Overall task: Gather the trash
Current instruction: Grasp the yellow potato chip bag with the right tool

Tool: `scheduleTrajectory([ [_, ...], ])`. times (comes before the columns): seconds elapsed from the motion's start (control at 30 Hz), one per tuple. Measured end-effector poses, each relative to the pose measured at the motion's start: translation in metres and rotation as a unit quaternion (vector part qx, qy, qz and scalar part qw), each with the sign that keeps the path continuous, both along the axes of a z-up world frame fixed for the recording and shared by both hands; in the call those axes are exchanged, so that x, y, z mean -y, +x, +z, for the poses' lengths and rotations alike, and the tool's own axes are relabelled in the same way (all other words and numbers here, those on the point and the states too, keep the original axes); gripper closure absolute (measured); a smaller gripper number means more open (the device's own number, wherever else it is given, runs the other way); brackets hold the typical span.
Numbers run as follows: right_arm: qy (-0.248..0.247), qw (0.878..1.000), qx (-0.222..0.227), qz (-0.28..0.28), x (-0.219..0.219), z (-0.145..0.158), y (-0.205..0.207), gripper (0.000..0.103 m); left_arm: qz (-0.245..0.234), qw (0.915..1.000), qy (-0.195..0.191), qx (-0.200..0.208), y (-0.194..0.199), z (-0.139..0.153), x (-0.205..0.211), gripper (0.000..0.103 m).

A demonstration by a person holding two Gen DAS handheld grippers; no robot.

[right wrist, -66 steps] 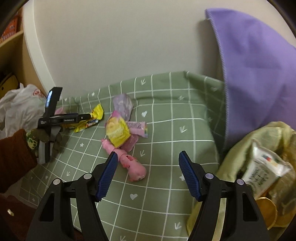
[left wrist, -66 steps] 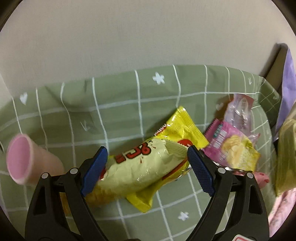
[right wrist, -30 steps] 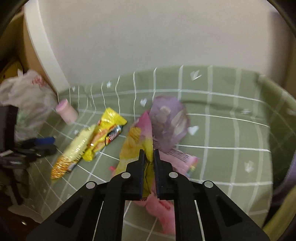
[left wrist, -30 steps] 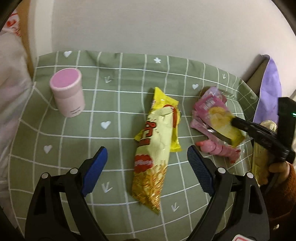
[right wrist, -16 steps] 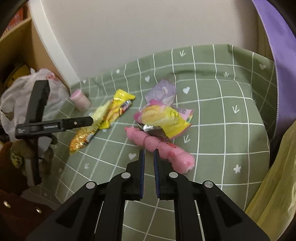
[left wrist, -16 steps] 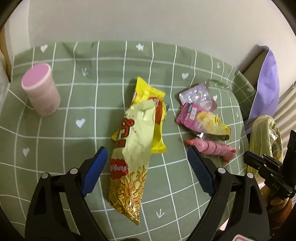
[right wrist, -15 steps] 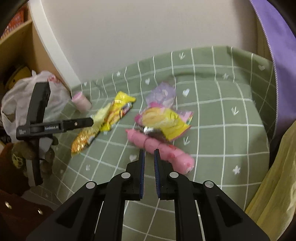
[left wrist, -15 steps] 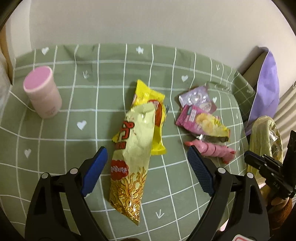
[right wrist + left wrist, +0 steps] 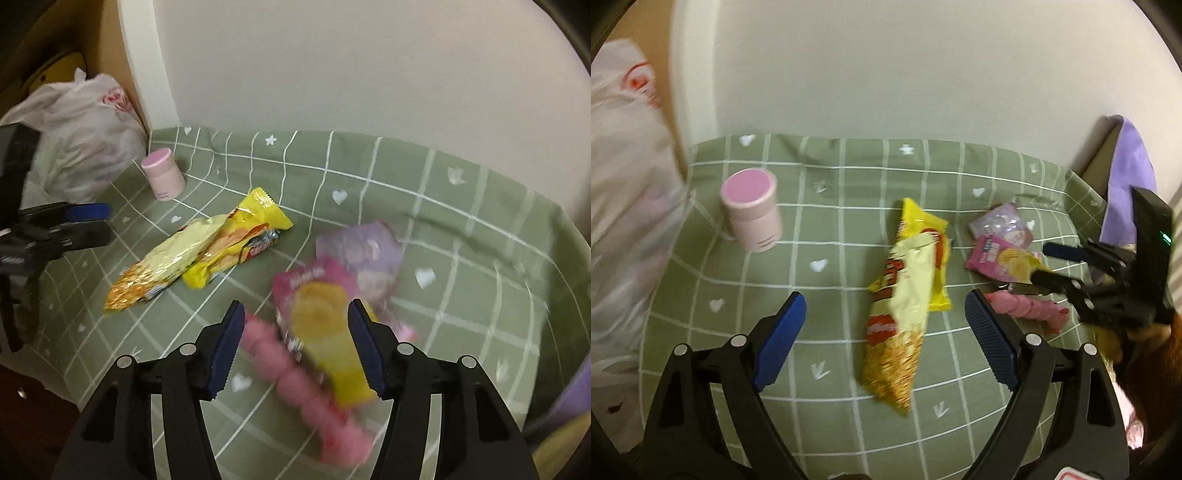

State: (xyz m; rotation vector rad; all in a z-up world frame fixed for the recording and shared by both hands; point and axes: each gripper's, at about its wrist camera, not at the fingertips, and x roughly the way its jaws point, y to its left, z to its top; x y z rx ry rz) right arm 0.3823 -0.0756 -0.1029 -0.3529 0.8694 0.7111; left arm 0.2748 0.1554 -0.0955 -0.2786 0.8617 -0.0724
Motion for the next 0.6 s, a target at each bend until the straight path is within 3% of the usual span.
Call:
scheduleTrajectory([
  [0.17, -0.074, 0.996, -0.044, 0.006, -0.013, -0.033, 0.038, 0.048, 0.027, 0.9996, -0.007, -0.004, -0.01, -0.001, -0.019, 0.019],
  [0.3, -0.096, 0.994, -0.041, 0.022, -0.016, -0.034, 0.032, 0.06, 0.025, 0.9995, -0.016, -0.008, -0.007, -0.002, -0.02, 0.019],
  [0.43, -0.07, 0.997, -0.029, 0.002, -0.003, -0.018, 0.022, 0.073, 0.011, 0.9996, -0.022, -0.016, 0.0, -0.008, -0.014, 0.019],
  [0.6, 0.035, 0.997, -0.02, -0.067, 0.043, 0.022, 0.007, 0.075, -0.001, 0.9989, -0.038, -0.026, 0.011, -0.016, -0.006, 0.019],
])
